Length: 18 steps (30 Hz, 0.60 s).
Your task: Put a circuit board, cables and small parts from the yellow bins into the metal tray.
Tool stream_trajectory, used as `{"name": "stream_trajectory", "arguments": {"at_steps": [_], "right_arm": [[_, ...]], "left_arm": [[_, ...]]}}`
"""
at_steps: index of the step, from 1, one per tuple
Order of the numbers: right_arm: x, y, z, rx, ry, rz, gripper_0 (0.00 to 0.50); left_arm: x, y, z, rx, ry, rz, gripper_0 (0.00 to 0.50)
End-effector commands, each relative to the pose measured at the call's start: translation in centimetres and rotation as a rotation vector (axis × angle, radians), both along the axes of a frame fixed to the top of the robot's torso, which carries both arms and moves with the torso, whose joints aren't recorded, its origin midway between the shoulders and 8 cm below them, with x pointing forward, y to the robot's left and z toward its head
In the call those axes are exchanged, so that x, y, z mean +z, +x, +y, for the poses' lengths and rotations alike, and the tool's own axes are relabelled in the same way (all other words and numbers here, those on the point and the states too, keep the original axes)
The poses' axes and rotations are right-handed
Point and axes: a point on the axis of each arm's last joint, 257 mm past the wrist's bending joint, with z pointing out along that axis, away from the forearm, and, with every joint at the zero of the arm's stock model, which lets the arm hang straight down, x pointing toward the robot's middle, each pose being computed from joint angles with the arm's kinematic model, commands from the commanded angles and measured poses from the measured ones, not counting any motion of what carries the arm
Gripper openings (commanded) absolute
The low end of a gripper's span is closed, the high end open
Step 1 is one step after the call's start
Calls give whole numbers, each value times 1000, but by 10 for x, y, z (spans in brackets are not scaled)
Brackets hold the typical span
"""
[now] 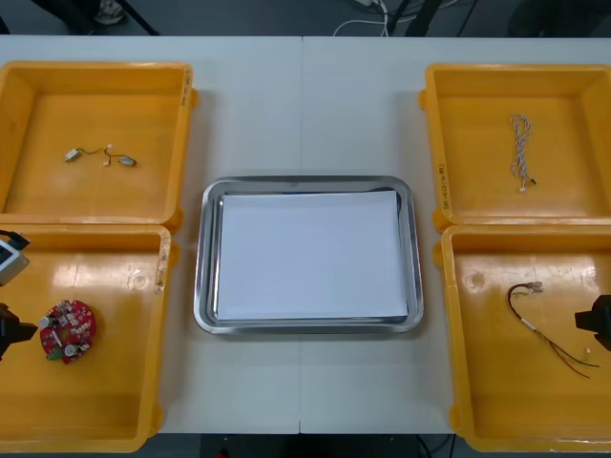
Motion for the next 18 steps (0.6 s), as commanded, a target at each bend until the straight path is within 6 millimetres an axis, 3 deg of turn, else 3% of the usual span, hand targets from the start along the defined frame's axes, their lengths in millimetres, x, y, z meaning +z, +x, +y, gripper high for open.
{"name": "stream_trajectory", "arguments": {"at_steps": [1, 8, 18], "right_arm": [[0, -3, 11, 74, -32, -12, 500], [-6, -3, 22, 131, -43, -13, 500], [-8, 0, 27, 350, -159, -43, 500]], "left_arm": [[-3, -13, 6, -167, 122, 9, 500], [-15, -19, 2, -195, 128, 13, 500], [-30, -18, -8, -228, 142, -3, 500]]}}
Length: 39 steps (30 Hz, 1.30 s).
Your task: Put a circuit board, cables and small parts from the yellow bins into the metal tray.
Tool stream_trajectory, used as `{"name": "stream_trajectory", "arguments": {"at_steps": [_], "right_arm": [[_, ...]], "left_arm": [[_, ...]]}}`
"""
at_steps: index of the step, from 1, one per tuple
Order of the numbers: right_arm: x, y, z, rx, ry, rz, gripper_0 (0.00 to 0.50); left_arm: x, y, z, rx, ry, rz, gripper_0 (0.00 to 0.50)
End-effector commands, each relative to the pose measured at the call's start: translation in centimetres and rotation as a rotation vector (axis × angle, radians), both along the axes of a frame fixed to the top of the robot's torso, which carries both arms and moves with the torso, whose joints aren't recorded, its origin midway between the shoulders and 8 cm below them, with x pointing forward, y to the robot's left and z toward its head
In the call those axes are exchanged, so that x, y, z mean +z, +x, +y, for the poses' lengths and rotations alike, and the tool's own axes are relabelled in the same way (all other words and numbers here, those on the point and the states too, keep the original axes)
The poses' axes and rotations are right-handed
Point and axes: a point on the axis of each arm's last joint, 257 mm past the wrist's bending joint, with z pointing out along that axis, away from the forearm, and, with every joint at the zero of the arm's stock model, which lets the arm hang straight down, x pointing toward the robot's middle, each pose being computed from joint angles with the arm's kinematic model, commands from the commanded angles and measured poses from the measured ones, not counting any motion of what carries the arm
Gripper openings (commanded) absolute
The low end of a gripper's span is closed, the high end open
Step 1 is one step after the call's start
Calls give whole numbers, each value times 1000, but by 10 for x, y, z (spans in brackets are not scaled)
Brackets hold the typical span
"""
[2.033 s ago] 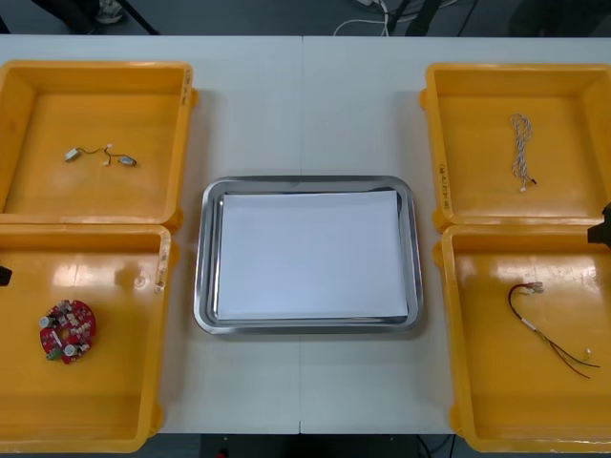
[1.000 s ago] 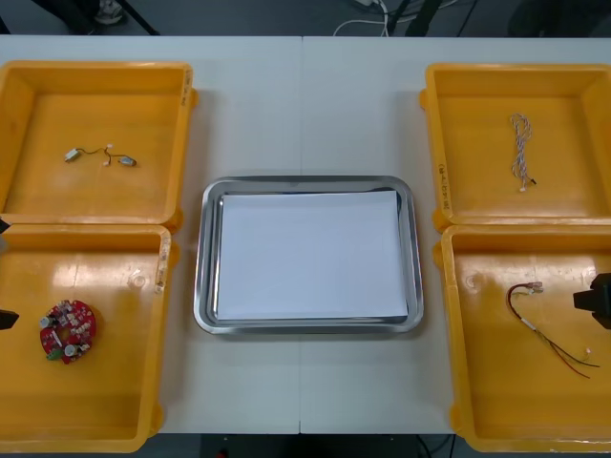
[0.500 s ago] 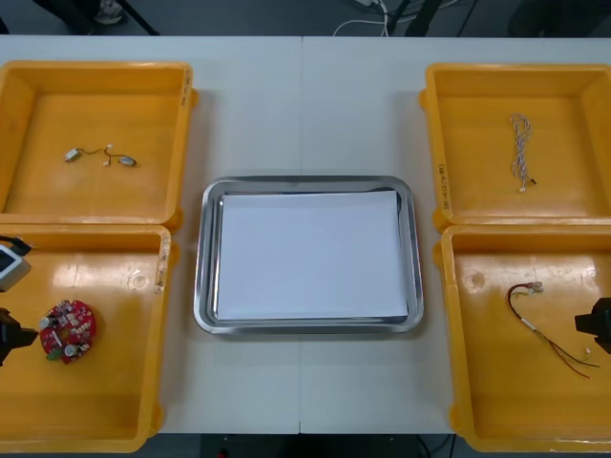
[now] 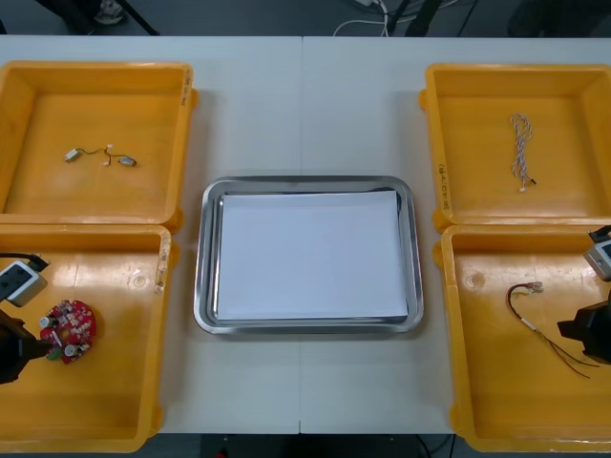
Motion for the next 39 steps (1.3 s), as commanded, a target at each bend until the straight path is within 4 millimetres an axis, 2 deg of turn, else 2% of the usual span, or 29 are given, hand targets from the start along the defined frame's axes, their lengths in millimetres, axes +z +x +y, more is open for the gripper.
{"name": "stream_trajectory", "arguments": {"at_steps": [1, 12, 30, 39], "right_arm": [[0, -4, 8, 117, -65, -16, 500], [-5, 0, 6, 240, -171, -13, 500], [-21, 43, 8, 288, -233, -78, 500], [-29, 49, 11, 317, -249, -105, 500]], "left_arm": [[-5, -11, 3, -192, 134, -4, 500], [-22, -20, 1, -207, 148, 1, 500], [-39, -14, 2, -212, 160, -21, 500], [-46, -14, 10, -208, 170, -20, 500]]}}
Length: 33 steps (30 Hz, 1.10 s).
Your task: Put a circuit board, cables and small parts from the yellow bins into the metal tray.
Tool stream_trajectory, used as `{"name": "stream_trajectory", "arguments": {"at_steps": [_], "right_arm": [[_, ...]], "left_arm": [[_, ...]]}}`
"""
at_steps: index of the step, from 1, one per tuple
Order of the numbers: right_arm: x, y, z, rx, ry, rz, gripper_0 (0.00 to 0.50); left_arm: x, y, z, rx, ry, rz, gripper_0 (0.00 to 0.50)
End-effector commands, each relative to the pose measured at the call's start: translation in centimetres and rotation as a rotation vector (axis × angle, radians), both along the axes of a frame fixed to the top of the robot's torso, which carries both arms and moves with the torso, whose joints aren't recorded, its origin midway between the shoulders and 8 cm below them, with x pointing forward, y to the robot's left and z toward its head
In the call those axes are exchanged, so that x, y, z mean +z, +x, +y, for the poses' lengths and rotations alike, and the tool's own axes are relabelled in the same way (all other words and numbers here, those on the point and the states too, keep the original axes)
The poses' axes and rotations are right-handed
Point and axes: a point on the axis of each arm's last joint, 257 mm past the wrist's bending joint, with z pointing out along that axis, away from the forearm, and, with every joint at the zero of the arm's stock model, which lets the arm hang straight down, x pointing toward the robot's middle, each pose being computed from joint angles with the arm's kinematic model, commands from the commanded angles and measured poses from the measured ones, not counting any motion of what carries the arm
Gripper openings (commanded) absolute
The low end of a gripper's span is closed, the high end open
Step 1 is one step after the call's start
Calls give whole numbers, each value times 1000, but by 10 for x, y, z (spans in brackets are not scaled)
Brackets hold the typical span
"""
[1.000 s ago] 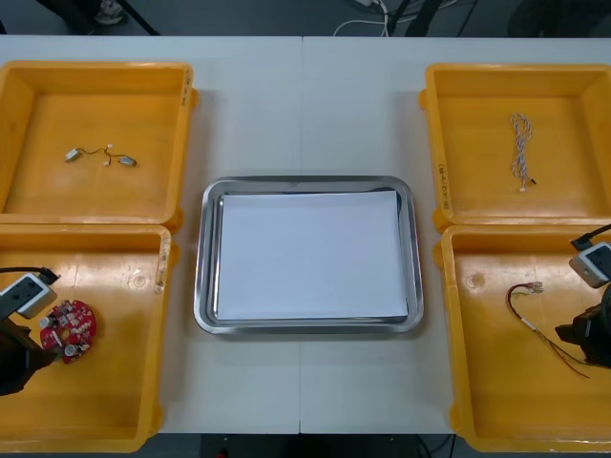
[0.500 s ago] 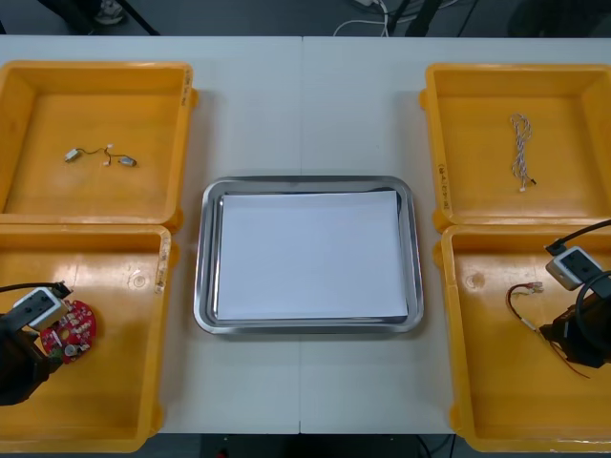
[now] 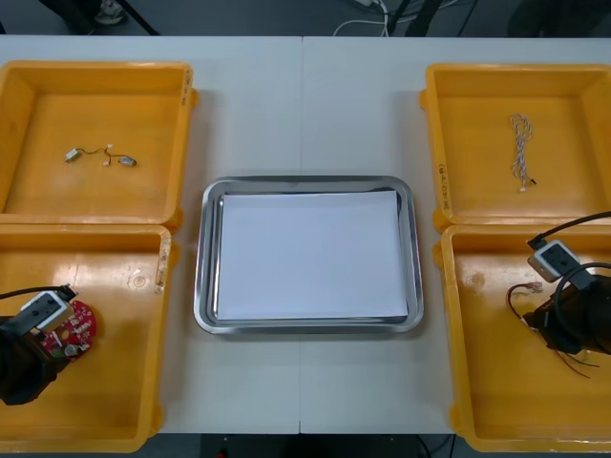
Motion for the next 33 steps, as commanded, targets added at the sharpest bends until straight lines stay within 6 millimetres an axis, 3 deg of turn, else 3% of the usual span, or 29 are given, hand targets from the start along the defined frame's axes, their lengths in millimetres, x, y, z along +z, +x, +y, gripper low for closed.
{"name": "stream_trajectory", "arguments": {"at_steps": [1, 16, 33], "right_arm": [[6, 7, -6, 80, -89, -27, 500], [-18, -1, -9, 78, -95, 17, 500], [-27, -2, 2, 95, -90, 13, 500]], "left_arm": [[-5, -11, 15, -95, 93, 19, 500], [-11, -13, 18, -98, 97, 24, 500], [-15, -12, 13, -106, 94, 28, 500]]}}
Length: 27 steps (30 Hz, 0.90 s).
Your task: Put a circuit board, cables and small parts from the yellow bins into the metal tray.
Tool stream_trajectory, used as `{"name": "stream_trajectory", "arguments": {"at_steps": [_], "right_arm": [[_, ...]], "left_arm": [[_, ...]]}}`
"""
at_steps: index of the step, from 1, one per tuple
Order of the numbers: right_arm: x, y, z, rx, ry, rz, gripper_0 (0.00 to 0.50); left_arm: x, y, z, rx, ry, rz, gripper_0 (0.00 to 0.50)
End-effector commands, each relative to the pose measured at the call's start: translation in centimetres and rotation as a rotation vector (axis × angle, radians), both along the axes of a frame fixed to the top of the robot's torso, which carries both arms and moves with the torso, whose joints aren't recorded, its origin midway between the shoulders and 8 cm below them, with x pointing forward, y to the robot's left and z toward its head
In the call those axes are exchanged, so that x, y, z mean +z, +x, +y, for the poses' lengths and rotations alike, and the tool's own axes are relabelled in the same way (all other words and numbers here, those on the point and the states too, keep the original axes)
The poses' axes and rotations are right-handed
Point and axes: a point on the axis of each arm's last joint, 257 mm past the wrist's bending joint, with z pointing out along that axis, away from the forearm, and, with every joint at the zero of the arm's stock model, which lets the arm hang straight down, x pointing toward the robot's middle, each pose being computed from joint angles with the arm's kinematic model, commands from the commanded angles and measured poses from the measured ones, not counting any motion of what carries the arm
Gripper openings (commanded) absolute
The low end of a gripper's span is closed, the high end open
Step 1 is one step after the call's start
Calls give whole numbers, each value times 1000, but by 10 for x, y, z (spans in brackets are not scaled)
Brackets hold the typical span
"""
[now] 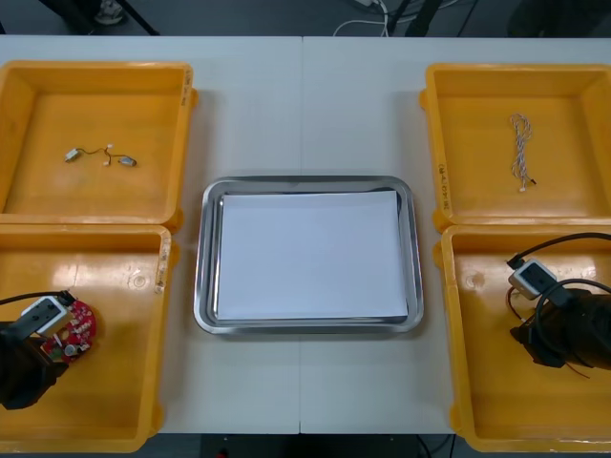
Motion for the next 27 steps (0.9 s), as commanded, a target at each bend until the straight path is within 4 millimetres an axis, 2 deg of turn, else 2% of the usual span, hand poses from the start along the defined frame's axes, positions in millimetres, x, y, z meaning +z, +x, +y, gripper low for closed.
{"name": "stream_trajectory", "arguments": {"at_steps": [1, 6, 7, 8, 9, 10, 12, 13, 14, 15, 17, 19, 27], "right_arm": [[4, 5, -7, 33, -48, -12, 500], [-1, 3, -9, 27, -47, -4, 400], [-1, 3, -10, 25, -47, -4, 357], [-3, 3, -12, 22, -48, 0, 291], [-3, 3, -11, 21, -45, 0, 249], [-5, 3, -13, 16, -43, 4, 152], [-7, 2, -15, 6, -38, 6, 11], [-8, 2, -16, -1, -34, 9, 0], [-8, 3, -16, -2, -30, 6, 0], [-8, 4, -16, -3, -29, 2, 0], [-7, 6, -15, -1, -24, -8, 0], [-3, 10, -13, 2, -19, -26, 0], [11, 22, -10, 21, -28, -62, 0]], "left_arm": [[-5, -8, 8, -117, 89, 15, 500], [-5, -8, 9, -118, 93, 16, 500], [-6, -8, 10, -116, 93, 17, 500], [-7, -8, 10, -113, 91, 18, 500], [-7, -7, 11, -114, 93, 19, 500], [-8, -8, 13, -110, 93, 23, 500], [-9, -6, 13, -110, 93, 21, 494], [-9, -5, 13, -109, 92, 19, 446], [-9, -5, 14, -110, 95, 18, 360], [-8, -5, 14, -111, 96, 19, 308], [-7, -4, 13, -112, 95, 16, 87], [-7, -2, 12, -113, 93, 13, 4], [-5, 1, 11, -114, 87, 8, 1]]}}
